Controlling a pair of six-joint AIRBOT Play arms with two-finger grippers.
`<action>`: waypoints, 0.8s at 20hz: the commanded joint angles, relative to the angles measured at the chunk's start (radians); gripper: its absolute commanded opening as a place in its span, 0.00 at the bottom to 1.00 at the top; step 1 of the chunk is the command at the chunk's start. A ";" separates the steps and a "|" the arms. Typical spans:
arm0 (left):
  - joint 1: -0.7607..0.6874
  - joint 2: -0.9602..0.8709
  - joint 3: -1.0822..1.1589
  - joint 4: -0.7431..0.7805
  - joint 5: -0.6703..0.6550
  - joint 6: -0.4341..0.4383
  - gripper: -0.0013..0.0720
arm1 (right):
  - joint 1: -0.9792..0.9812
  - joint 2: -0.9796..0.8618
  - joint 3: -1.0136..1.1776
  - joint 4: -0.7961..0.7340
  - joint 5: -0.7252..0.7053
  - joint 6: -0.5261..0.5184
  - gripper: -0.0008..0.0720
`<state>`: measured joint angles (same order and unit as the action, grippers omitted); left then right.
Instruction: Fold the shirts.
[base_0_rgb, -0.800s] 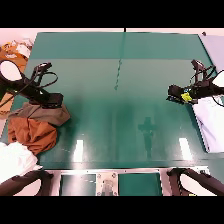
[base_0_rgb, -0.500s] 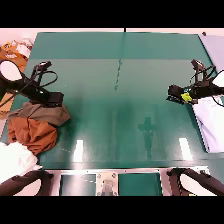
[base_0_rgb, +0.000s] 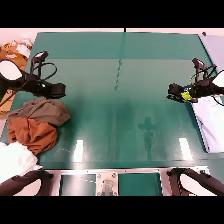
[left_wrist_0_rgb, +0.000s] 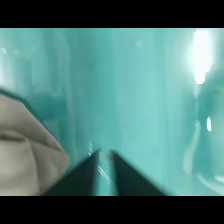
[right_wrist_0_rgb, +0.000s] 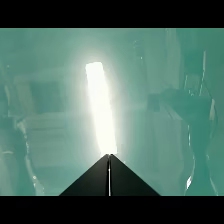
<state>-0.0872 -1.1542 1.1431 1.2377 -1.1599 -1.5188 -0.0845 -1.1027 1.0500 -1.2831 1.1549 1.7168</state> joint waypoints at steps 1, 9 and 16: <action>0.002 -0.003 0.000 0.229 0.097 -0.062 0.95 | 0.000 0.000 0.000 0.001 -0.042 0.001 0.03; 0.262 -0.219 -0.019 0.496 0.086 -0.050 1.00 | 0.002 -0.005 0.000 0.019 -0.086 0.005 0.19; 0.264 -0.422 -0.090 0.405 -0.092 0.040 0.63 | 0.000 -0.005 0.000 0.019 -0.087 0.005 0.19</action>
<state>0.1680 -1.5066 1.0752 1.6524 -1.1442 -1.5043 -0.0837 -1.1069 1.0500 -1.2644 1.0710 1.7214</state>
